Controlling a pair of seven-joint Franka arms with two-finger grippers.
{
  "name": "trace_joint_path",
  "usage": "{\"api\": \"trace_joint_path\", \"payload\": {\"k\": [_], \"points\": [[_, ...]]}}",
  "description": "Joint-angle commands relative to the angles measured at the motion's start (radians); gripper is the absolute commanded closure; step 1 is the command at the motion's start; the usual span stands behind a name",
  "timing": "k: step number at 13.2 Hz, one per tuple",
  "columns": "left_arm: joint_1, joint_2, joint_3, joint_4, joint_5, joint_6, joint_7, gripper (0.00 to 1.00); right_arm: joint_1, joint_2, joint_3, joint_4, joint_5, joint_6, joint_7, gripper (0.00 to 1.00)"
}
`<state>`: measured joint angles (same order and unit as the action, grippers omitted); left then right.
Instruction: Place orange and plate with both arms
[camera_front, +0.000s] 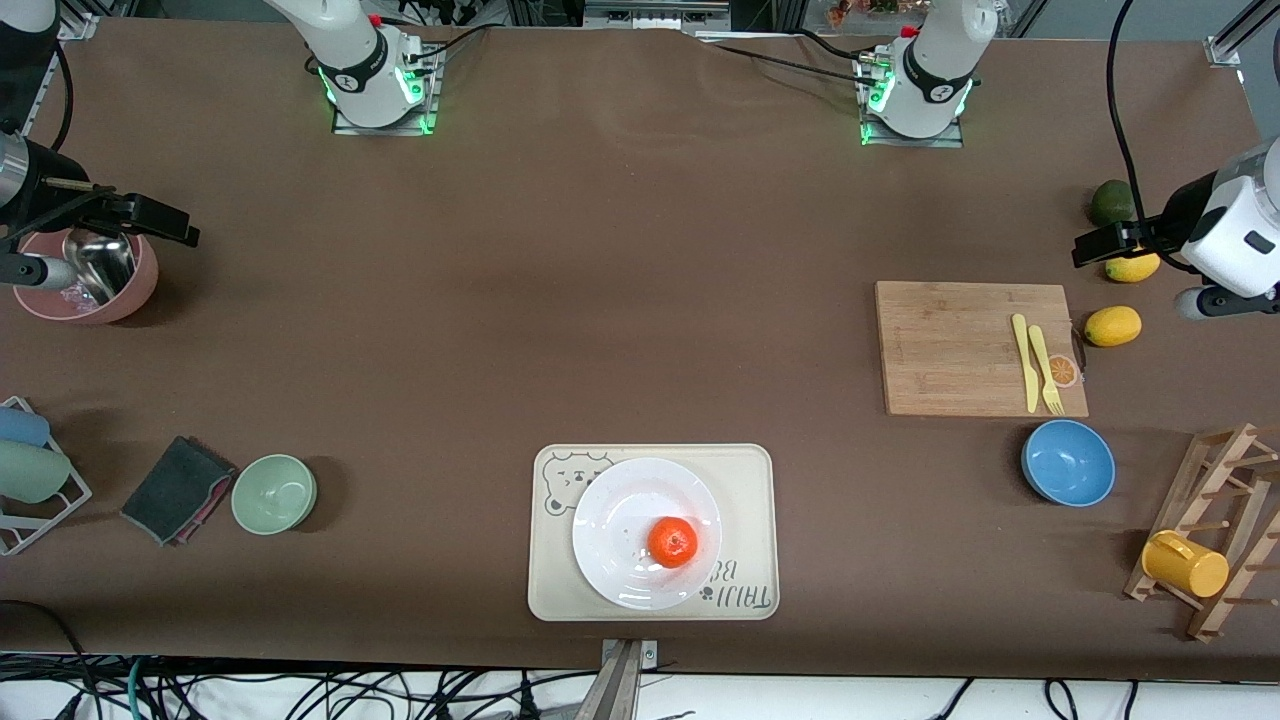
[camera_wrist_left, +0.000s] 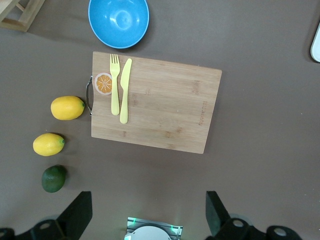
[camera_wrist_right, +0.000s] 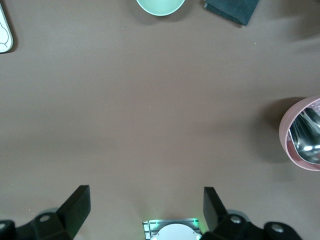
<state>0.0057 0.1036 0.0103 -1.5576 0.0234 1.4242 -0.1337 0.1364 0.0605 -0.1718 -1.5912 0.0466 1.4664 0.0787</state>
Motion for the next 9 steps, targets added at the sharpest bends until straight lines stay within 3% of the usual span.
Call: {"api": "trace_joint_path", "payload": {"k": [1, 9], "points": [[-0.004, 0.008, 0.0, 0.03, -0.004, -0.025, 0.003, 0.0, 0.002, 0.002, -0.002, 0.01, 0.012, 0.002, 0.012, 0.0], [0.022, 0.036, 0.017, 0.074, -0.011, -0.018, 0.005, 0.0, -0.005, 0.004, -0.005, 0.008, 0.009, -0.001, 0.01, 0.0]]}}
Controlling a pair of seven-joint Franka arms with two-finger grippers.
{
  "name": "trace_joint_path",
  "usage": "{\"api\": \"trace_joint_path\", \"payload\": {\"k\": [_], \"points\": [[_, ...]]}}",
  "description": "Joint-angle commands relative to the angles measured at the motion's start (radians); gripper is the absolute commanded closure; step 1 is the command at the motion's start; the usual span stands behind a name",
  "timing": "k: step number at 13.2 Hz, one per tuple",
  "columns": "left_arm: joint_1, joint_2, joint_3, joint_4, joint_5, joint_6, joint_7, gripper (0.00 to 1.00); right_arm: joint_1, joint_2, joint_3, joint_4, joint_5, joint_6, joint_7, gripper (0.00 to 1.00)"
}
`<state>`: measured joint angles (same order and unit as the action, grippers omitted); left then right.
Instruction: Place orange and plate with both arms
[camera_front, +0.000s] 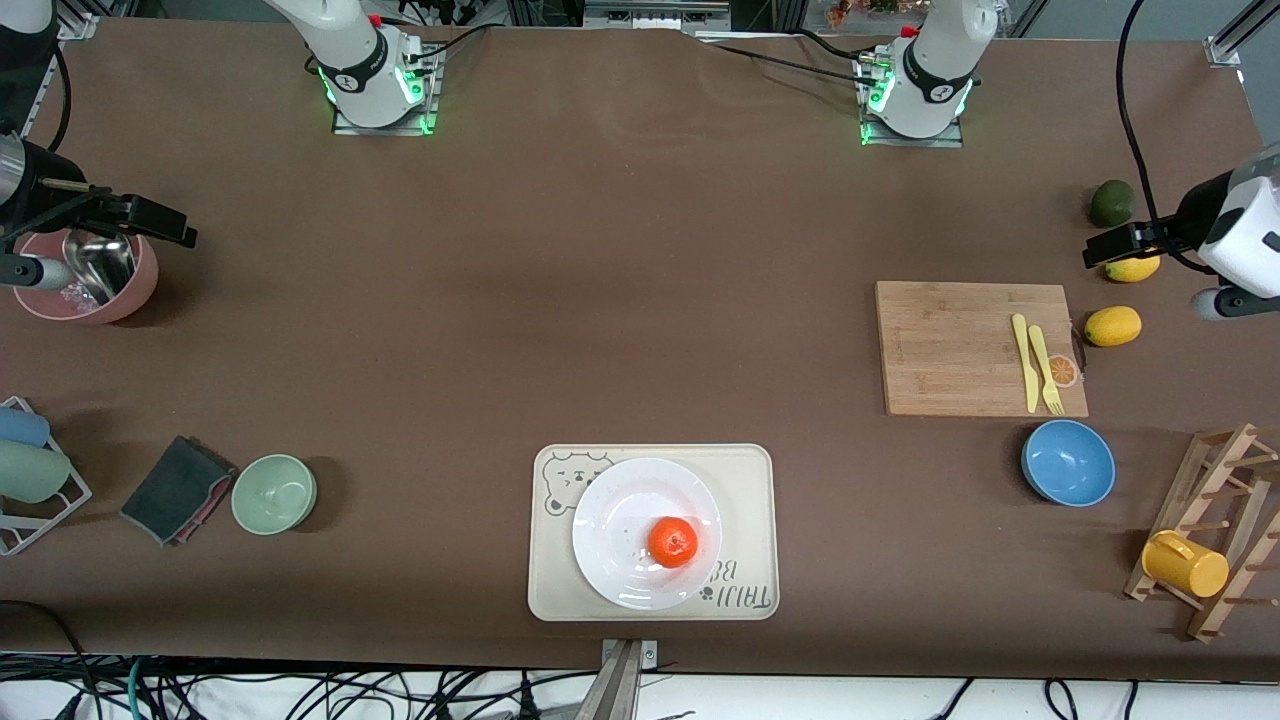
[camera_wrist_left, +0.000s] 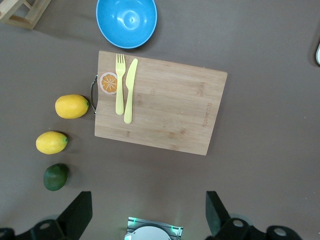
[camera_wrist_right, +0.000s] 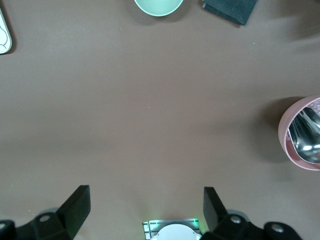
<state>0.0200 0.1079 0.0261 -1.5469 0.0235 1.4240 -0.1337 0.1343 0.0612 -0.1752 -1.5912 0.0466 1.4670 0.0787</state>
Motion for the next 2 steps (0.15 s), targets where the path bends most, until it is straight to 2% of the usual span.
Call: {"api": "trace_joint_path", "payload": {"k": [1, 2], "points": [[0.006, 0.041, 0.002, 0.064, -0.013, -0.017, 0.005, 0.0, -0.002, 0.003, -0.001, 0.007, 0.009, -0.004, 0.01, 0.0], [0.005, 0.045, 0.0, 0.067, -0.013, -0.017, 0.006, 0.0, -0.002, 0.002, -0.001, 0.007, 0.009, -0.002, 0.01, 0.0]]}}
